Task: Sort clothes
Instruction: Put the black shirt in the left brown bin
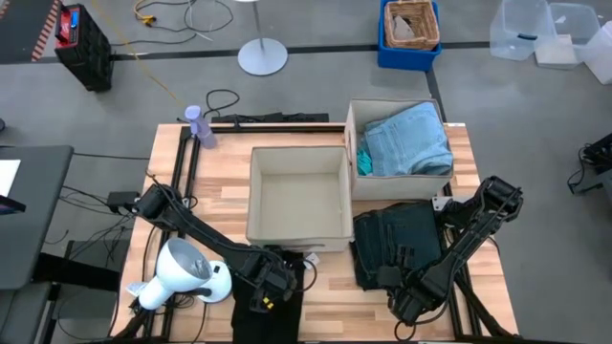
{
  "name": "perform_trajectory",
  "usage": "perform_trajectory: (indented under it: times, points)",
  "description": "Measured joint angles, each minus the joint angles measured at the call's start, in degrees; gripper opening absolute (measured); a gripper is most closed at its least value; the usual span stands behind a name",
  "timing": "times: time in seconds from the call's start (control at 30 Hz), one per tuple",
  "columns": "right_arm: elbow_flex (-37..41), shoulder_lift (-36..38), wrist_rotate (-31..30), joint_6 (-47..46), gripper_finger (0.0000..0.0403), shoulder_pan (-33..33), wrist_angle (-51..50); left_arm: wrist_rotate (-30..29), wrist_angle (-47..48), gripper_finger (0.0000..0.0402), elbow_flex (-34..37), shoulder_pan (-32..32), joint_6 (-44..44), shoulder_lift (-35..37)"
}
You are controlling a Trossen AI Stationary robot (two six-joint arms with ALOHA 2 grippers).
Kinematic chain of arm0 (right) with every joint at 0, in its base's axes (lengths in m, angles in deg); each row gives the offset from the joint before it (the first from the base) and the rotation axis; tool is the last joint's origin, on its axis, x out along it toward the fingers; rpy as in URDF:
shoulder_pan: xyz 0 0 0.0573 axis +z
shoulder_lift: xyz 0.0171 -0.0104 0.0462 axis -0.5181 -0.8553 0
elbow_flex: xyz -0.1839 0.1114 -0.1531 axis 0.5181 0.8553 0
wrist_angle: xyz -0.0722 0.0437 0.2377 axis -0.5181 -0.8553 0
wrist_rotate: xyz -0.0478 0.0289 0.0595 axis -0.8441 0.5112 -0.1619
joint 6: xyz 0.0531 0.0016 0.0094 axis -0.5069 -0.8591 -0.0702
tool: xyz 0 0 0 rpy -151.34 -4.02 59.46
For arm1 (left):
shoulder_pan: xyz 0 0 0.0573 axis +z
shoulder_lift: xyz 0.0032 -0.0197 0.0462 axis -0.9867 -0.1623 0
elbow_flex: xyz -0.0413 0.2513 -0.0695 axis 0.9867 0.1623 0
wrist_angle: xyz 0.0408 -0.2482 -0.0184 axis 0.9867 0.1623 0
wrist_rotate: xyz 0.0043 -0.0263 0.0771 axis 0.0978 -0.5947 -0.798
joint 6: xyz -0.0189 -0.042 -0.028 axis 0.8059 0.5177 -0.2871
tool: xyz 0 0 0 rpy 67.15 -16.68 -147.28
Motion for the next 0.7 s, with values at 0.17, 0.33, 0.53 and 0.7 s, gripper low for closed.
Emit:
perform_trajectory:
  times: [0.17,0.33,0.53,0.7]
  points:
    - [0.0,0.0,0.04,-0.03,0.0281,0.0,0.0,-0.01,-2.71,0.0266,3.49,0.0,1.89,0.0]
    - [0.0,0.0,0.11,-0.13,0.0281,0.0,0.02,-0.03,-5.25,0.0279,6.6,0.17,4.37,0.13]
    - [0.0,0.0,0.46,-0.17,0.0281,-0.02,0.02,0.58,-9.2,0.0278,9.95,0.87,8.23,0.42]
    - [0.0,0.0,0.48,-0.17,0.0281,-0.02,0.04,0.5,-12.3,0.0276,12.34,0.87,9.83,0.39]
